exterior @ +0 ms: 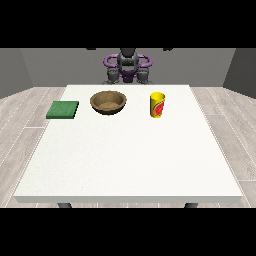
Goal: Pick the cup and pour the ball into the bowl, then pick the bowl and place it on the pad
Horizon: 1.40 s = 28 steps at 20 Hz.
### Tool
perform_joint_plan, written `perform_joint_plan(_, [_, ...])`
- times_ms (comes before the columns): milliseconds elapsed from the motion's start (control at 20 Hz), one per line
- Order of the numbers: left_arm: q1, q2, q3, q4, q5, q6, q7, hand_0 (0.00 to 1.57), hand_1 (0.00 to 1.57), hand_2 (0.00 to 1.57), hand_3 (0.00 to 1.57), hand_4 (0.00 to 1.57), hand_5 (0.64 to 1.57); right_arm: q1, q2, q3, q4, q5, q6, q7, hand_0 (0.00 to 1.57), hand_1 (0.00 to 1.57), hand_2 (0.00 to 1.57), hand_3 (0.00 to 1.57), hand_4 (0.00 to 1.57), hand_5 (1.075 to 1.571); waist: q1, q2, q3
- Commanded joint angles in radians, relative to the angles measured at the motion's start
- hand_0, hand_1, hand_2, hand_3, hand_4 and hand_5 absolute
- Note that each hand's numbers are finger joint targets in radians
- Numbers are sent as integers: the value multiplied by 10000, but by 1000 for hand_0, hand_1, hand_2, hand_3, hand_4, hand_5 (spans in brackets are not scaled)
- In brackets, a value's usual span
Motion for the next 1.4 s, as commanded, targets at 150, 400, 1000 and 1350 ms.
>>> perform_joint_plan(150, [-2195,861,906,1180,-722,170,-1283,0,0,0,0,0,1483,-592,-139,-512,113,-272,729,-1551,0,0,0,0,0,1568,-787,2657,9])
perform_joint_plan(400, [-2207,1185,1449,3023,-1321,-131,-3545,0,0,0,0,0,1443,-731,-270,-513,-726,-518,1289,-1497,0,0,0,0,0,1568,-1573,3412,0])
perform_joint_plan(1000, [-1411,1208,1924,7043,-1522,-1067,-7208,0,0,0,0,0,1403,-292,-1047,-2222,-1577,-1205,2106,-1079,0,0,0,0,0,1568,-1226,3262,0])
perform_joint_plan(1350, [-2345,846,1630,9152,-2021,-757,-8499,0,0,0,0,0,1443,-93,-1022,-2758,-1539,-1616,2534,-1087,0,0,0,0,0,1567,-1310,3278,1])
